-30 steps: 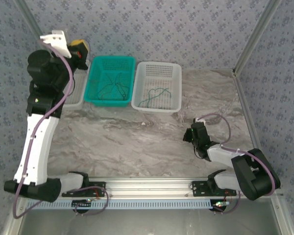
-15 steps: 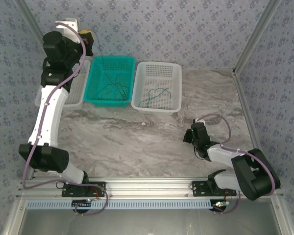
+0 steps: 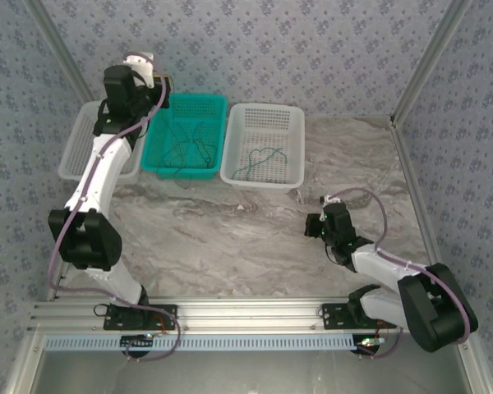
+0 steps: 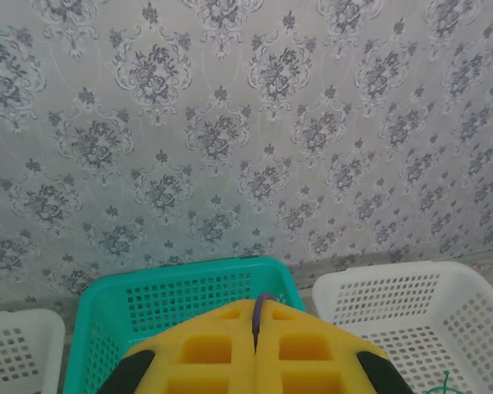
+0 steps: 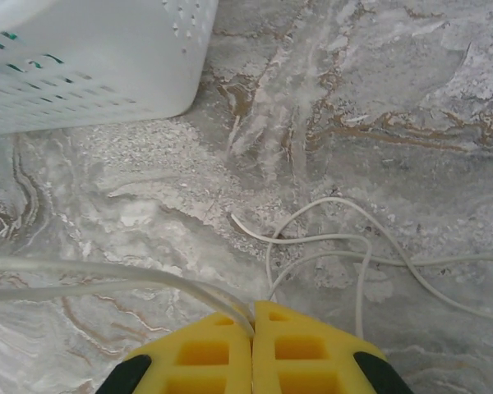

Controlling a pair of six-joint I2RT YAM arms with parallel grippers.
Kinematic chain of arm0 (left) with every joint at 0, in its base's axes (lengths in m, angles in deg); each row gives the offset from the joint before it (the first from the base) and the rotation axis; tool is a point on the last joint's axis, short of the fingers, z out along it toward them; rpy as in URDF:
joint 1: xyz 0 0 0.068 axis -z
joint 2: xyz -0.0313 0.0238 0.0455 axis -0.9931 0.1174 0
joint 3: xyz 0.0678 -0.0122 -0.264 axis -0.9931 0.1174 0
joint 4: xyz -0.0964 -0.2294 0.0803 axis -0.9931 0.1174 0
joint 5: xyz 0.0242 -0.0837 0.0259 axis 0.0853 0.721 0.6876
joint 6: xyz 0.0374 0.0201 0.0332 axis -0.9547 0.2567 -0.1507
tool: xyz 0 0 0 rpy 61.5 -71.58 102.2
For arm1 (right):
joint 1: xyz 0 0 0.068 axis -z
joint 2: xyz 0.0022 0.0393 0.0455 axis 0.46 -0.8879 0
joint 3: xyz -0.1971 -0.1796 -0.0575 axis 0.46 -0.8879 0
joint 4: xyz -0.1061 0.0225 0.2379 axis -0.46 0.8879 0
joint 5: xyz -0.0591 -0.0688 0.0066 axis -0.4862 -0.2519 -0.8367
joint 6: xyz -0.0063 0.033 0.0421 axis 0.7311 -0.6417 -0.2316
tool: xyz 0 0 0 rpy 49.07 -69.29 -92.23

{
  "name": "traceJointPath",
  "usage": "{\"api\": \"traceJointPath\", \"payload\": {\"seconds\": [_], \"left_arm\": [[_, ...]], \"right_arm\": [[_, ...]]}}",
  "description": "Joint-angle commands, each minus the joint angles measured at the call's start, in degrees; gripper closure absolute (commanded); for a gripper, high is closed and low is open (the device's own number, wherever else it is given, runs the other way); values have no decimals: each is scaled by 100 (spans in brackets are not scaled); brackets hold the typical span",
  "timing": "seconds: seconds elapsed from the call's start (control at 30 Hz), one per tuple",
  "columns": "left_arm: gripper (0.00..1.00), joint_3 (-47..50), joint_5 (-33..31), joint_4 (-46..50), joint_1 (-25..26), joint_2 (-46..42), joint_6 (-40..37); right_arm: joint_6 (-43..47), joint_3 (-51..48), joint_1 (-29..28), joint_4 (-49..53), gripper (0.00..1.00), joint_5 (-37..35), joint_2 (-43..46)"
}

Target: Untangle the cables

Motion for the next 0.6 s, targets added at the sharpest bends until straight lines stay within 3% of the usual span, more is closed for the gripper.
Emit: {"api": "traceJointPath", "payload": {"seconds": [0.0,0.23,0.57], "left_arm": [[100,-695,203,-161,-6,-65,30],[100,-1635,248,-21,-6,-112,127],[100,-3216,107,449,-15,1041,-383]], "right_arm": [[138,127,10,311,93,70,213],[98,68,9,351,93,52,382],[104,39,4,503,93,41,551]]}}
